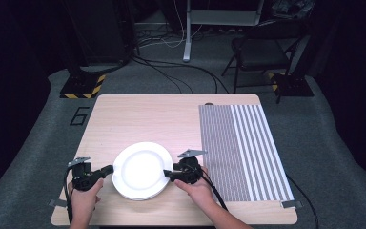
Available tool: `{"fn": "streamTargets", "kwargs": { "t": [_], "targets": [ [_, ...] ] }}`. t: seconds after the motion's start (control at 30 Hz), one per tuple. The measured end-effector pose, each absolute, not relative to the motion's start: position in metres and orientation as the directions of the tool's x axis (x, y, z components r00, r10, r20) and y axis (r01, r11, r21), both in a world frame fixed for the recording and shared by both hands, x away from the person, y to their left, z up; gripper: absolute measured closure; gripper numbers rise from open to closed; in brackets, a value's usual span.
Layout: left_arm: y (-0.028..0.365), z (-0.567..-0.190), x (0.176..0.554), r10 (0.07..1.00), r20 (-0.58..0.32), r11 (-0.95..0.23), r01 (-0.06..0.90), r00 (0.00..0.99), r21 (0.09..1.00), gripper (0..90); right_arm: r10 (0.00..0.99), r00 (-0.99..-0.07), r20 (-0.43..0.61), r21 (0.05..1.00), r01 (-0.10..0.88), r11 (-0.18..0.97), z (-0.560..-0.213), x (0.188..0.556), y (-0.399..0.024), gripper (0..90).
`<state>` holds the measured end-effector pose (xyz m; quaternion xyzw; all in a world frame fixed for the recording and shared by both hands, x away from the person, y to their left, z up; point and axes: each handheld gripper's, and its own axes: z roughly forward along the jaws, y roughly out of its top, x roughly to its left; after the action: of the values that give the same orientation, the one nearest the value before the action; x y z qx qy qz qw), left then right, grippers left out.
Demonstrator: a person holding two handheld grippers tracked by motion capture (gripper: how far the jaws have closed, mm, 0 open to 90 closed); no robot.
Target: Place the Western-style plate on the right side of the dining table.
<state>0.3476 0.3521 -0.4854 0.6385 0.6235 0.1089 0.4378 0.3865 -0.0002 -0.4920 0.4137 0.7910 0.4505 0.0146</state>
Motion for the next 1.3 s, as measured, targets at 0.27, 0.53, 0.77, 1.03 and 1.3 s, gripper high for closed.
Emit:
{"fn": "streamTargets", "kwargs": {
  "t": [0.27,0.53,0.77,1.03,1.3],
  "targets": [
    [0.352,-0.486,0.348,0.889,-0.413,0.167,0.699,0.199,0.696,83.3,0.67,-0.656,0.348,0.73,0.638,0.246,-0.493,0.384,0.001,48.9],
    [0.349,-0.487,0.349,0.892,-0.403,0.151,0.705,0.205,0.693,84.0,0.67,-0.644,0.369,0.738,0.641,0.211,-0.487,0.383,-0.003,50.5],
    [0.344,-0.488,0.35,0.888,-0.407,0.145,0.709,0.215,0.69,83.8,0.675,-0.632,0.381,0.739,0.647,0.189,-0.484,0.385,-0.008,50.6],
    [0.335,-0.487,0.351,0.897,-0.385,0.118,0.72,0.218,0.684,82.3,0.681,-0.623,0.384,0.745,0.645,0.169,-0.48,0.386,-0.013,51.7],
    [0.333,-0.485,0.352,0.903,-0.376,0.116,0.725,0.208,0.678,81.1,0.679,-0.622,0.39,0.744,0.647,0.166,-0.48,0.385,-0.012,52.4]
  ]
}}
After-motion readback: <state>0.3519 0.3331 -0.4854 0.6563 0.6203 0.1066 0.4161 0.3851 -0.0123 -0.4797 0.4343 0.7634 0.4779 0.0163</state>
